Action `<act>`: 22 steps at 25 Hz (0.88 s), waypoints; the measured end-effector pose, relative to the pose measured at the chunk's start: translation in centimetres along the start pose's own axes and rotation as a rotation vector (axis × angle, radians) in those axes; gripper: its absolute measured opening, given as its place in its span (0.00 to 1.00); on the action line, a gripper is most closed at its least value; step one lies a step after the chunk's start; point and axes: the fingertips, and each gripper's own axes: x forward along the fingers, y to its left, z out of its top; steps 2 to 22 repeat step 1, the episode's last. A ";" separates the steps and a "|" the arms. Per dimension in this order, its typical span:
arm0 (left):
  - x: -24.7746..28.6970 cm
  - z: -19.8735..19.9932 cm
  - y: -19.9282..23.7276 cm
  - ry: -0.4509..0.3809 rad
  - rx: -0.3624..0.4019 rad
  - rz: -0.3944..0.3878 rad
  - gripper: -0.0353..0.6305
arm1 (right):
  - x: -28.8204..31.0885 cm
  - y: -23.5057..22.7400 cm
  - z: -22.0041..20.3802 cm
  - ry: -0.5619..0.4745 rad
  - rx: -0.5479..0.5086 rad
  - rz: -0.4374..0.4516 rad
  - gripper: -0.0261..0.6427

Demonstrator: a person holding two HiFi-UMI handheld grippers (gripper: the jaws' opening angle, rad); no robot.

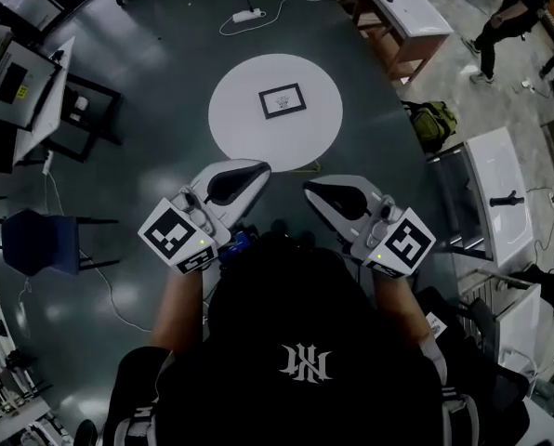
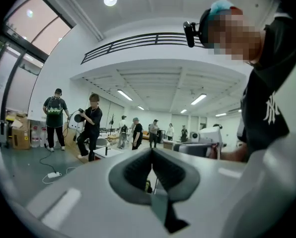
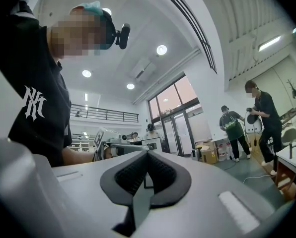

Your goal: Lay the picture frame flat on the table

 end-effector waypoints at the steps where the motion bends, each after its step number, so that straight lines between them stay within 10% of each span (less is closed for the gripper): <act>1: 0.0 0.0 -0.2 0.013 0.025 0.000 0.06 | 0.1 0.2 0.1 -0.008 0.015 -0.003 0.04; 22: 0.0 0.0 -0.2 0.013 0.025 0.000 0.06 | 0.1 0.2 0.1 -0.008 0.015 -0.003 0.04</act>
